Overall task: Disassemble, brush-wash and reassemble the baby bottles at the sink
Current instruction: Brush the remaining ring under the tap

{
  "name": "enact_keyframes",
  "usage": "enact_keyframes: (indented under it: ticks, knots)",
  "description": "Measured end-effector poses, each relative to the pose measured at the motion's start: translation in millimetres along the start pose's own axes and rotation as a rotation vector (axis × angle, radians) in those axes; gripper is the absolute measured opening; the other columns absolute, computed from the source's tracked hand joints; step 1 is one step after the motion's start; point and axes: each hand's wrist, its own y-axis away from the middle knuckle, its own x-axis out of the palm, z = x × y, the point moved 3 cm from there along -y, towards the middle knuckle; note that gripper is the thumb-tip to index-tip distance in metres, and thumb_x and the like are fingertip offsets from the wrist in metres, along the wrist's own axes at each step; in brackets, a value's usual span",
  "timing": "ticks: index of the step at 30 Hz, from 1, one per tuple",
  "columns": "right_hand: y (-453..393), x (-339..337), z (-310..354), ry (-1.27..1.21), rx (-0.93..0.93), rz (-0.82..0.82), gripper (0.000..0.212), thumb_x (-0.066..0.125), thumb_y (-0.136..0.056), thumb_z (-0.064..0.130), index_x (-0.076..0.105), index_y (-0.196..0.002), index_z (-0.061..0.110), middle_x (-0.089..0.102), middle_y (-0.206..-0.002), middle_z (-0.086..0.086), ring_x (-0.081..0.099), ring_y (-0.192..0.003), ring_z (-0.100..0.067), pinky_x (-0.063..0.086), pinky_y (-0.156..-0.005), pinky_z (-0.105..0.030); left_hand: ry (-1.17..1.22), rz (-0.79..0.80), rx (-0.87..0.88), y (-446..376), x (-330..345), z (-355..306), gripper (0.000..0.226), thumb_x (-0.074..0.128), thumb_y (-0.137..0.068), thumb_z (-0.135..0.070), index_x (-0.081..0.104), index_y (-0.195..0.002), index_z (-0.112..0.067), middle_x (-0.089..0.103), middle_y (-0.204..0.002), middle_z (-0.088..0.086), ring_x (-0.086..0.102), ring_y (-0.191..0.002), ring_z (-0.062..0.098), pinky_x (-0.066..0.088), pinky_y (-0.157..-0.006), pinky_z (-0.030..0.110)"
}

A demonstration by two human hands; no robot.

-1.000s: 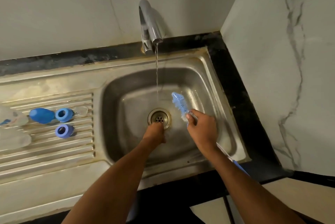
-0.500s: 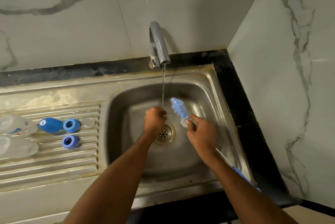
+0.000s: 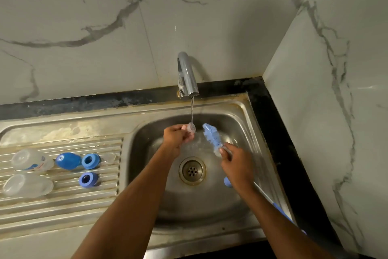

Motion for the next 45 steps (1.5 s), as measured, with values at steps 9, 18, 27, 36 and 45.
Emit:
enact_keyframes:
  ticks: [9,18,27,36,45]
  knots:
    - [13,-16,-19,-0.004,0.02,-0.05,0.01,0.063,-0.095,0.024,0.072,-0.095,0.022,0.06,-0.061,0.016,0.058,-0.055,0.007,0.042,-0.048,-0.009,0.264,0.157,-0.173,5,19,7,0.028,0.043,-0.099,0.015,0.067,-0.096,0.001,0.069,-0.095,0.017,0.067,-0.086,0.025,0.063,-0.07,0.028]
    - [31,-6,11,0.063,-0.067,0.004,0.009,0.064,-0.095,0.029,0.072,-0.094,0.027,0.064,-0.066,0.013,0.059,-0.059,0.003,0.04,-0.049,-0.008,0.207,0.205,-0.161,16,-17,0,0.024,0.059,-0.096,0.005,0.069,-0.116,-0.001,0.07,-0.112,0.019,0.069,-0.101,0.026,0.06,-0.079,0.032]
    - [38,3,32,0.207,-0.331,0.003,0.031,0.056,-0.094,0.043,0.07,-0.115,0.025,0.075,-0.084,0.007,0.067,-0.066,-0.007,0.057,-0.06,-0.032,0.066,0.244,-0.124,41,-41,-17,0.014,0.071,-0.087,0.003,0.073,-0.1,-0.001,0.074,-0.101,0.016,0.073,-0.092,0.024,0.062,-0.071,0.027]
    - [32,0,60,-0.017,-0.216,0.029,0.013,0.064,-0.091,0.023,0.077,-0.09,0.021,0.07,-0.064,0.002,0.06,-0.049,-0.009,0.047,-0.048,-0.027,-0.004,0.397,-0.075,60,-43,-38,0.017,0.062,-0.093,0.003,0.073,-0.106,-0.001,0.073,-0.11,0.018,0.071,-0.105,0.027,0.061,-0.085,0.033]
    - [32,-11,67,-0.277,0.01,0.081,0.014,0.068,-0.092,0.021,0.077,-0.103,0.018,0.069,-0.068,0.006,0.058,-0.052,-0.004,0.044,-0.05,-0.021,-0.069,0.396,-0.11,60,-46,-56,0.03,0.068,-0.091,-0.009,0.066,-0.118,0.003,0.074,-0.112,0.018,0.072,-0.104,0.026,0.06,-0.087,0.034]
